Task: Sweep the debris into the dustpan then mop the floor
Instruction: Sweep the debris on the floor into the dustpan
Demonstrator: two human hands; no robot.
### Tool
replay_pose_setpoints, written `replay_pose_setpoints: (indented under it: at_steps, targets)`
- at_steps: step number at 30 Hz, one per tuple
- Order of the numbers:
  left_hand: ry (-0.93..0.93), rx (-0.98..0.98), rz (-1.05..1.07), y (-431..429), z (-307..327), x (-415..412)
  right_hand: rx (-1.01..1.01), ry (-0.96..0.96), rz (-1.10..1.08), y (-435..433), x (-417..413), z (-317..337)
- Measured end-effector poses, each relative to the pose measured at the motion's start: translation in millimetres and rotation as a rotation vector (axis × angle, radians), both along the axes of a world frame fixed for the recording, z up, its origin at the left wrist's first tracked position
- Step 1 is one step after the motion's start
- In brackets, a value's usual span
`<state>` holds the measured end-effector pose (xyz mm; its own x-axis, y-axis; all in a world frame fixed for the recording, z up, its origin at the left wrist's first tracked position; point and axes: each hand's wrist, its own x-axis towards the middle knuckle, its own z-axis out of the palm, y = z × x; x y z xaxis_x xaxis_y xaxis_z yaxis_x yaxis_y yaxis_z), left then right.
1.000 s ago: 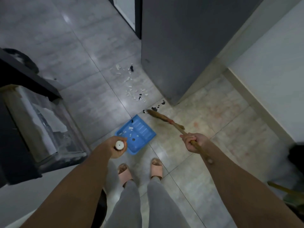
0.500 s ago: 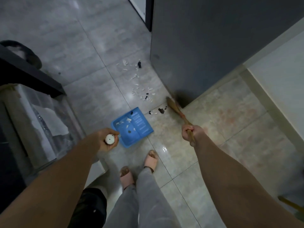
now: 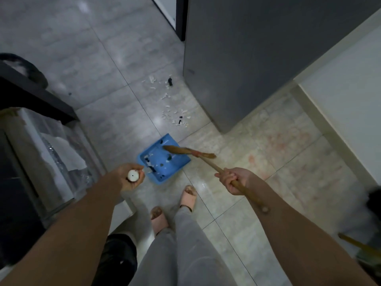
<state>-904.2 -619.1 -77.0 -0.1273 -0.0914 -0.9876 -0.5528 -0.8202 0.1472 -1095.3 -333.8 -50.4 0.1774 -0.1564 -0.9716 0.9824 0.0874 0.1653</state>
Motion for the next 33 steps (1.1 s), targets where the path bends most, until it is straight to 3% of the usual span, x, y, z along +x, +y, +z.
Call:
replay_pose_setpoints:
  at_steps: [7,14,20,25,28,33]
  targets:
    - [-0.021,0.144,0.201,-7.7,-8.8,51.7,0.010,0.063,-0.267,5.3,19.9,6.7]
    - [0.036,0.096,0.288,-15.7,10.3,71.2,-0.138,0.073,-0.453,-14.3,27.0,21.1]
    - [0.069,0.096,0.295,-42.0,18.6,56.2,-0.128,0.193,-0.613,-45.8,4.2,14.0]
    - [0.017,0.096,0.309,-74.0,7.7,10.8,-0.083,0.214,-0.647,-80.4,-48.3,-12.7]
    - [-0.011,0.115,0.313,-92.0,-2.5,-23.3,-0.086,0.119,-0.709,-98.8,-81.6,-35.7]
    - [-0.022,0.121,0.312,-104.7,-13.0,-73.5,-0.081,0.027,-0.522,-137.1,-92.0,-65.7]
